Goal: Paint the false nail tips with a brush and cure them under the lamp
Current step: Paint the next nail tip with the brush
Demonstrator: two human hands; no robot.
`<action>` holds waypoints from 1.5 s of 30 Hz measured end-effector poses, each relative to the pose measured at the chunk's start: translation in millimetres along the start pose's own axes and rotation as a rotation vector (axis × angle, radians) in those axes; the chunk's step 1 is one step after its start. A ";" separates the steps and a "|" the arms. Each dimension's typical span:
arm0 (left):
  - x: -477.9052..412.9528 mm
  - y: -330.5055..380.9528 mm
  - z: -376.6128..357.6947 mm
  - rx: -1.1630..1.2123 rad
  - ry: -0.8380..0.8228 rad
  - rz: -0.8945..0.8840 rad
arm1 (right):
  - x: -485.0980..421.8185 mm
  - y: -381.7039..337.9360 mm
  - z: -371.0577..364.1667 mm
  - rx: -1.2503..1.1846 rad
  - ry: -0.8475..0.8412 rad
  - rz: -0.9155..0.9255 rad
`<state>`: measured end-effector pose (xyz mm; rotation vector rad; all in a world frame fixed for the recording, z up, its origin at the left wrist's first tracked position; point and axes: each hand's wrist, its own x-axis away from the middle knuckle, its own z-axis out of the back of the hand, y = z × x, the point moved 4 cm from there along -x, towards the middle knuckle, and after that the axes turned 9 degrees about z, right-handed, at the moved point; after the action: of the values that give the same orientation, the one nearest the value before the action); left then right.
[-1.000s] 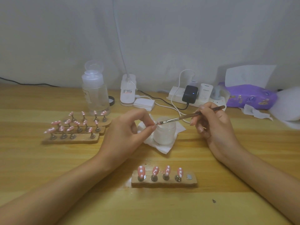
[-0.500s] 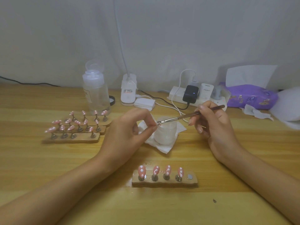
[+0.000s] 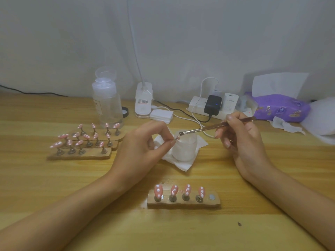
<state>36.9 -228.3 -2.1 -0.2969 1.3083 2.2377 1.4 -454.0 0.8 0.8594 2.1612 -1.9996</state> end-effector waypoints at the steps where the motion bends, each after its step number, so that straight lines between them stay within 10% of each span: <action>1: 0.0 -0.1 0.0 0.002 -0.001 0.002 | 0.0 -0.7 -0.8 -0.013 -0.017 0.013; 24: -0.3 -0.9 0.5 0.006 -0.002 0.002 | -14.4 -12.9 29.6 -0.027 0.168 0.042; 33: -0.9 1.3 0.7 0.003 -0.007 -0.003 | -0.6 -40.6 5.8 0.124 -0.282 0.463; 45: -2.8 -2.3 3.9 0.133 -0.019 0.071 | -13.1 -28.9 27.3 0.002 -0.018 0.323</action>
<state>40.8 -225.0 -0.7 -0.1830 1.4699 2.1930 -8.9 -484.0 28.1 1.1042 1.8674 -1.8419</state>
